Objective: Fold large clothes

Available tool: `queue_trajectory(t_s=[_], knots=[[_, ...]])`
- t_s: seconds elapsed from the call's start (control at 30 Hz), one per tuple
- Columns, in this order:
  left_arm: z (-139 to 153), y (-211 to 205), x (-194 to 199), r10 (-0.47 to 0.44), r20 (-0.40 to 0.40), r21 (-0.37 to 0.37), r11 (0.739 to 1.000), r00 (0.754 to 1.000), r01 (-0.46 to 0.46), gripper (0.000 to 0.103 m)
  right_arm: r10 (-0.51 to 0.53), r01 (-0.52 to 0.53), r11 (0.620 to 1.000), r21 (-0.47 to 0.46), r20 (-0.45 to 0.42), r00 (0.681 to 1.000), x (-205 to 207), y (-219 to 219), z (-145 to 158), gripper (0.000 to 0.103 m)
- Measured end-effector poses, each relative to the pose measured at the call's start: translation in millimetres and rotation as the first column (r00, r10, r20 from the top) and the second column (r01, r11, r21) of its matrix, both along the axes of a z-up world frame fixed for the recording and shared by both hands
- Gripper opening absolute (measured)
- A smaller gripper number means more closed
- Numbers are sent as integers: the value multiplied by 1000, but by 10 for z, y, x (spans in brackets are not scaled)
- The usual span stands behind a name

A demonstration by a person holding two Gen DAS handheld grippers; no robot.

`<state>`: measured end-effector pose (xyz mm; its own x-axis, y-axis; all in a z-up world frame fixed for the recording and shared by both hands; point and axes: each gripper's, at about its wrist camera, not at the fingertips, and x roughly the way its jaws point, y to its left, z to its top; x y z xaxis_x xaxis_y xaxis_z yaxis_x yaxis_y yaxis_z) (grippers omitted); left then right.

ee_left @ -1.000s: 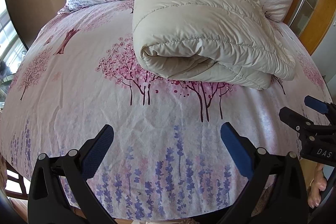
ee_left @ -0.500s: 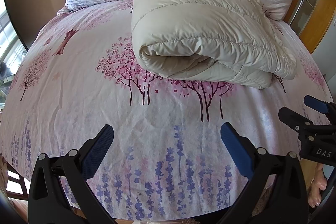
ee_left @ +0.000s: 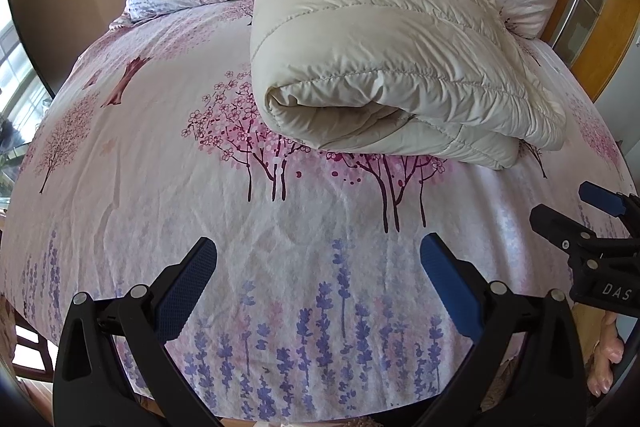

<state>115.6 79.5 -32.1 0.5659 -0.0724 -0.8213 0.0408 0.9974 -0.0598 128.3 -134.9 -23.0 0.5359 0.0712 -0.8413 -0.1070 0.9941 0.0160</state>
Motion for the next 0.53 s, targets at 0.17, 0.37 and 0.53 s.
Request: queue_trajectory(t_s=[0.17,0.37,0.53], knots=[[-1,-16,-9,-5,1,3,1000,1000,5,102,-2,2,1000,1,-2,1000,2,-5,-19,101],[-2,-26,-16,1,0,-2,1000,1000,-1,102,-3,3,1000,2,-6,1000,10,-16,-32,101],[-14,-22,-10,1,-4,-2,1000,1000,-1,102,0,0,1000,4,-8,1000,10,-14,-36,101]])
